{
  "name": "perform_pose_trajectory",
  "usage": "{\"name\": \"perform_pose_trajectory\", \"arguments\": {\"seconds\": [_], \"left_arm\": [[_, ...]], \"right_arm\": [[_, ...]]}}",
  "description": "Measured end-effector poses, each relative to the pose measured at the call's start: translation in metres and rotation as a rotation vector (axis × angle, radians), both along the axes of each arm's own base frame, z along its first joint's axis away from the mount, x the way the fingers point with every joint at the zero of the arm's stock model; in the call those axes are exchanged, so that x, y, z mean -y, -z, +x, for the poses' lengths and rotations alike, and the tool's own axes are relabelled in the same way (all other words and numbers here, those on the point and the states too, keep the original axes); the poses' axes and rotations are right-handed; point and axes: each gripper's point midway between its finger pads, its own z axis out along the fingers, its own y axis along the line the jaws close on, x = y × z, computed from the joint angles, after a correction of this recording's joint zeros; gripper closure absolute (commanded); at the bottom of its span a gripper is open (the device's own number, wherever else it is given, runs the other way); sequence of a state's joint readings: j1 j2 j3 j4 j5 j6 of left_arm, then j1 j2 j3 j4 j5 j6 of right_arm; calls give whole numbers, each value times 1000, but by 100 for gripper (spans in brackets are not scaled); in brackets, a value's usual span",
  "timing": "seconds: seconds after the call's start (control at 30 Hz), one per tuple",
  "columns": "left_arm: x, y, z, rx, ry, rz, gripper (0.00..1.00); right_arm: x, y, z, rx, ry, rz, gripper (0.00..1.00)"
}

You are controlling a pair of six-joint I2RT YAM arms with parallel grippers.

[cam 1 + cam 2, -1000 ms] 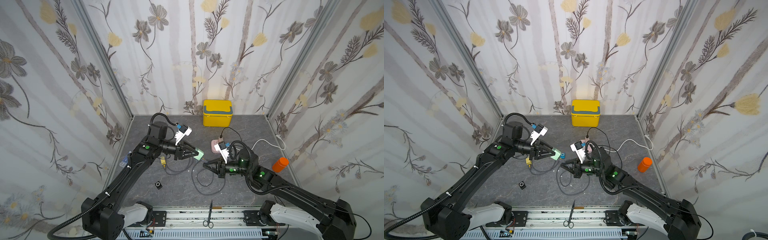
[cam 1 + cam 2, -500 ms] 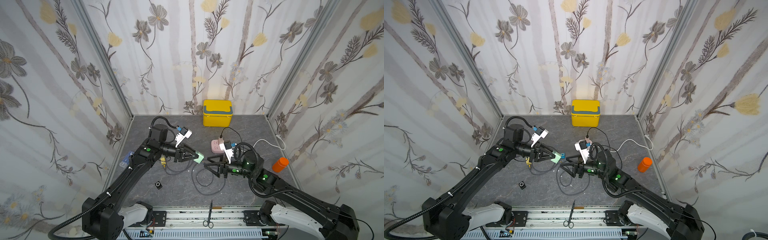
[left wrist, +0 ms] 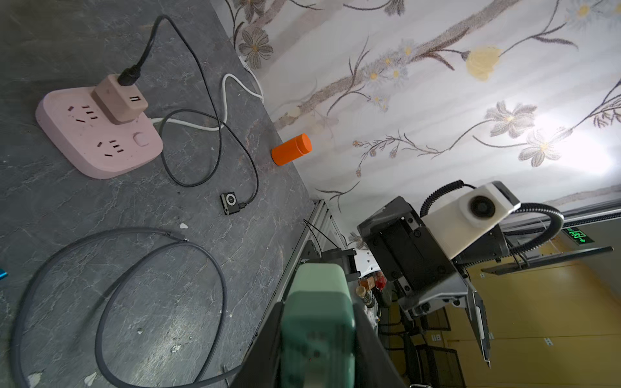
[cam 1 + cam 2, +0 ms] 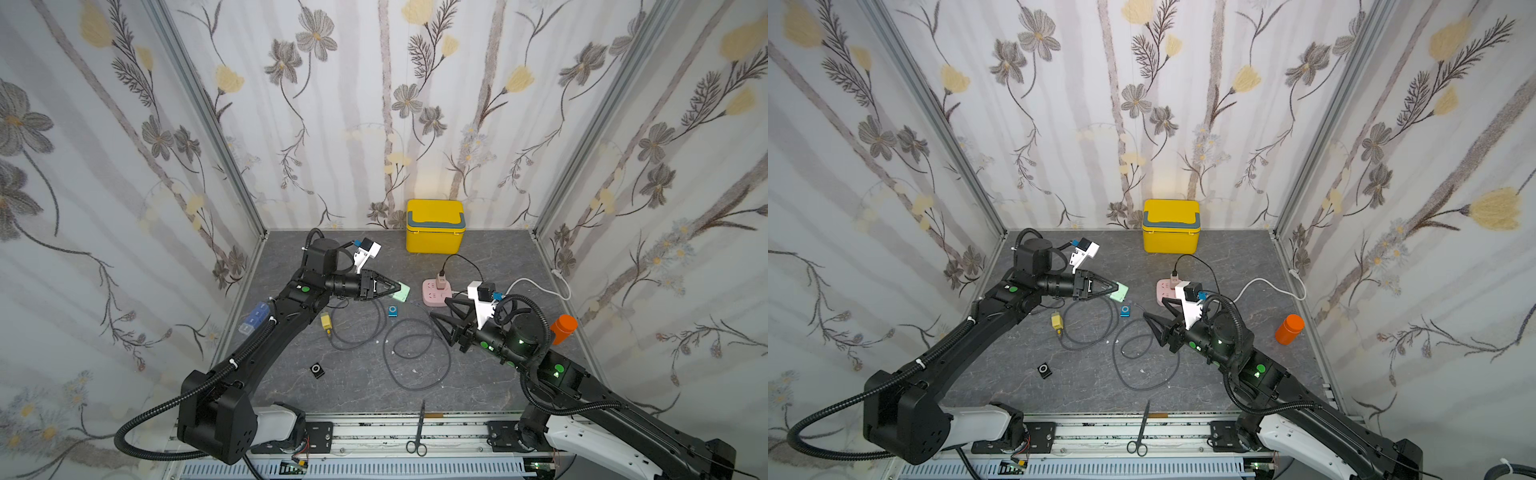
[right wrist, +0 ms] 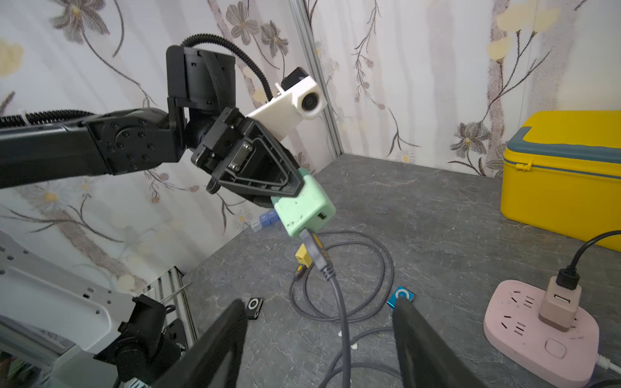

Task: Charge mp3
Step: Pick up the plug from the center of the board.

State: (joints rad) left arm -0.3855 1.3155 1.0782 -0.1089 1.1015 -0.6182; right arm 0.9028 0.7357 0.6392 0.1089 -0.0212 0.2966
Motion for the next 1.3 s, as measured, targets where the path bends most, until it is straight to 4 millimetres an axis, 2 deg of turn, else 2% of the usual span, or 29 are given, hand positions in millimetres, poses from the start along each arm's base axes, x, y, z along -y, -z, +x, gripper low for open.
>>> {"name": "perform_pose_trajectory", "arguments": {"seconds": [0.2, 0.33, 0.43, 0.53, 0.63, 0.73, 0.87, 1.07, 1.2, 1.3], "left_arm": [[0, -4, -7, -14, -4, -9, 94], [-1, -3, -21, 36, 44, -16, 97], [-1, -6, -29, 87, 76, -25, 99], [1, -6, -34, 124, 97, -31, 100], [3, -10, -36, 170, 108, -42, 100], [4, -14, -36, 205, 112, -53, 100], [6, -15, -33, 231, 107, -60, 100], [8, -17, -30, 255, 106, -70, 100], [8, -20, -29, 273, 101, -78, 100], [9, -23, -31, 276, 108, -87, 100]], "right_arm": [[-10, 12, -6, 24, -15, -81, 22], [-11, -1, -7, 28, -44, -17, 19], [-10, -13, -1, 1, -58, 55, 19], [-10, -22, 18, -59, -77, 122, 21], [-19, -13, 27, -158, -134, 158, 23], [-35, -6, 20, -234, -246, 184, 28], [-49, -8, 13, -281, -349, 206, 33], [-55, -13, 6, -292, -427, 234, 39], [-60, -9, 9, -317, -444, 242, 48], [-64, -5, 9, -340, -461, 247, 48]]}}
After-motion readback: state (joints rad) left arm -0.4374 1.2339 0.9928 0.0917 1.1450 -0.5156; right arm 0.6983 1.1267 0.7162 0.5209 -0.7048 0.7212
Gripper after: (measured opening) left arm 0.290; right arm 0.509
